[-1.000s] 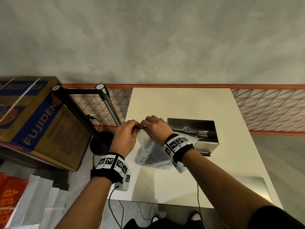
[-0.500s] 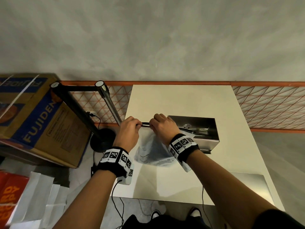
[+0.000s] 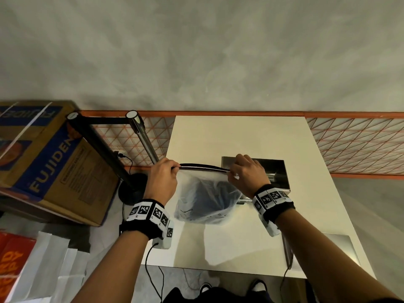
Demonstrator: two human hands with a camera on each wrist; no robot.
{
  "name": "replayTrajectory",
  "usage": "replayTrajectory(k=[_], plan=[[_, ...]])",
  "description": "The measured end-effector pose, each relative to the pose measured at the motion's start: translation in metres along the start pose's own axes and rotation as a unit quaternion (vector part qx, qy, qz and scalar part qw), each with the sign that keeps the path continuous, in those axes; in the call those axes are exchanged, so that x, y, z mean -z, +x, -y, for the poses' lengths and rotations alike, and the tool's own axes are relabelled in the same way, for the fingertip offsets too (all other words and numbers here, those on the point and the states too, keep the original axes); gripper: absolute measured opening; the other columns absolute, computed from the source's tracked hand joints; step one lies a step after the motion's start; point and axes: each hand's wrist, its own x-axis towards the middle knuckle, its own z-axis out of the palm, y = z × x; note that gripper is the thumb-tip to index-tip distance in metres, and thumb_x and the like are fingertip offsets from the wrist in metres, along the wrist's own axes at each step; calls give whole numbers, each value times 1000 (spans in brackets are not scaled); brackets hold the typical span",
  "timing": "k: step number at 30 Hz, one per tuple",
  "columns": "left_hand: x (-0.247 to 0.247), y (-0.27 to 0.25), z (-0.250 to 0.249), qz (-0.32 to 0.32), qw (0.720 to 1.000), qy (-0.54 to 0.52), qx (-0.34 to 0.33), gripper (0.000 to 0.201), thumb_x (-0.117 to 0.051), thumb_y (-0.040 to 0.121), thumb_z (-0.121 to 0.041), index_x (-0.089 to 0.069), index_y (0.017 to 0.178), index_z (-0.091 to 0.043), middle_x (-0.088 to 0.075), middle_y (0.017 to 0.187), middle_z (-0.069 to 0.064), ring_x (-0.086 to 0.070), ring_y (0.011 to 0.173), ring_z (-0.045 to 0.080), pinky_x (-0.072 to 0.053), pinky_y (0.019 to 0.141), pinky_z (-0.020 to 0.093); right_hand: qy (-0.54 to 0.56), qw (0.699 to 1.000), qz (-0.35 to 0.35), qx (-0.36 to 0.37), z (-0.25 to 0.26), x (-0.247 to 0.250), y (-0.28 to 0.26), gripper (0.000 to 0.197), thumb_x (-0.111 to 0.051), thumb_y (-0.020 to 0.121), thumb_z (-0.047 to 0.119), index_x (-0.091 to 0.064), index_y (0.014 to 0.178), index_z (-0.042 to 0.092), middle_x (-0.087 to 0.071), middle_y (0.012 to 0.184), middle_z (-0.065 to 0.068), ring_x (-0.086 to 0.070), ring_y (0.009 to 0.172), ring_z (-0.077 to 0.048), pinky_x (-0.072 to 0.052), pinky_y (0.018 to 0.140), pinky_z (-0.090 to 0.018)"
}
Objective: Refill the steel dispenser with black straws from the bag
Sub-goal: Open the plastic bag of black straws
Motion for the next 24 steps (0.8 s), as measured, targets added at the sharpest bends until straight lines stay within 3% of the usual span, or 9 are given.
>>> replayTrajectory(k=[4,7,10,12,14,17,19,21,24], plan=[[5,2,-4,22,1000,3,11,12,-65,95,-5,-76,100,-8,-67,102,4,-62,97,22,-35,83,18,11,1000,17,10,-1,0,-1,17,-59,87,31,-64,81,16,-56,92,-3,-57,87,-25,-52,69,-42],[5,1,-11,22,1000,-21,2,13,-64,96,-5,-76,101,-7,-66,102,4,-61,97,21,-36,86,17,36,998,54,1,14,1,5,33,-45,95,42,-66,86,19,-60,92,-3,-59,86,-26,-48,71,-39],[8,0,-11,17,1000,-13,19,18,-63,99,-18,-77,99,-6,-65,99,3,-59,90,18,-39,84,22,20,990,98,-98,16,12,6,43,-39,100,44,-61,75,17,-62,82,-3,-57,72,-26,-45,72,-35],[8,-2,-4,22,999,9,27,33,-61,101,-30,-76,90,-4,-63,93,2,-57,83,19,-45,81,30,-16,979,118,-166,10,20,4,43,-40,100,42,-56,69,17,-63,82,-4,-50,66,-23,-42,70,-33],[7,-4,0,19,999,41,25,41,-58,102,-33,-74,81,-1,-64,91,5,-59,81,25,-48,77,37,-30,971,125,-204,6,23,1,38,-45,97,42,-58,73,15,-64,86,-5,-54,69,-25,-40,67,-32],[2,-5,-2,2,999,42,33,34,-64,99,-28,-76,82,-1,-65,94,9,-62,85,29,-50,80,40,4,964,139,-229,9,22,1,26,-53,91,38,-61,82,15,-64,93,-5,-62,81,-30,-50,71,-35],[-3,-7,-6,0,998,38,52,26,-70,94,-31,-78,87,-8,-65,98,8,-62,94,29,-51,86,39,50,961,138,-235,13,17,2,18,-57,88,29,-66,98,17,-67,100,-6,-65,88,-30,-55,78,-40],[-10,-13,-8,14,994,69,86,26,-74,88,-42,-78,91,-16,-61,104,6,-59,101,30,-51,89,40,117,959,104,-236,17,11,0,25,-56,87,17,-70,108,18,-72,103,-6,-66,94,-29,-55,84,-40],[-17,-24,-12,36,983,103,148,29,-69,88,-53,-74,91,-25,-55,111,8,-55,102,36,-51,86,43,257,930,26,-262,18,5,-6,26,-58,85,9,-75,99,22,-75,84,1,-70,77,-21,-58,79,-38]])
